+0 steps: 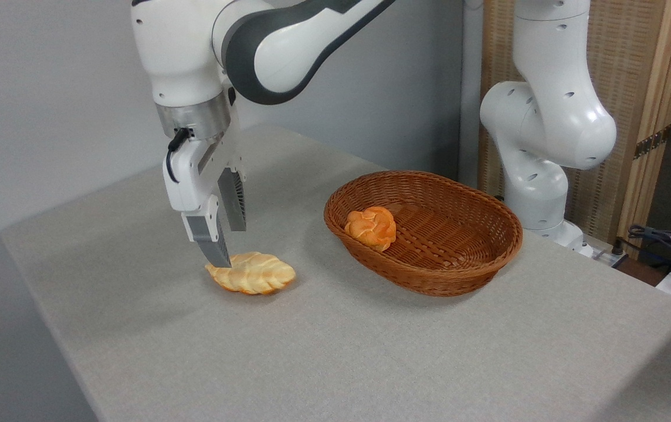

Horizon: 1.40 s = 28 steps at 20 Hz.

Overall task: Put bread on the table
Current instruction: 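Open the gripper to release the flat bread on the table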

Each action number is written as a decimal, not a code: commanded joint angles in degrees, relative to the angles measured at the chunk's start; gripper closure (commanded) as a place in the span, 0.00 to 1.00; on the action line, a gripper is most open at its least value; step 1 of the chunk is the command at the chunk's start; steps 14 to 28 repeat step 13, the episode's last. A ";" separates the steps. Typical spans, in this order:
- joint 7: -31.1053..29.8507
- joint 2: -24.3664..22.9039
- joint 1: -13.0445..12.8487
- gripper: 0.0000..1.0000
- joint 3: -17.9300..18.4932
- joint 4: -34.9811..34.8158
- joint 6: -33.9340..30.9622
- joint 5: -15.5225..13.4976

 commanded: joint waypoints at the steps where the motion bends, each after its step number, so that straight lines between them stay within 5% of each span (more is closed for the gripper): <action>1: -10.79 -3.34 0.23 0.00 1.09 3.25 -6.26 -0.78; 4: -23.17 -3.34 0.50 0.00 3.80 9.32 -14.01 -0.34; 7: -37.76 -3.34 0.50 0.00 4.95 12.67 -14.64 -0.34; 11: -44.73 -3.34 0.41 0.00 5.04 16.45 -14.82 1.06; 28: -44.67 -3.43 0.41 0.00 5.31 16.80 -16.74 1.06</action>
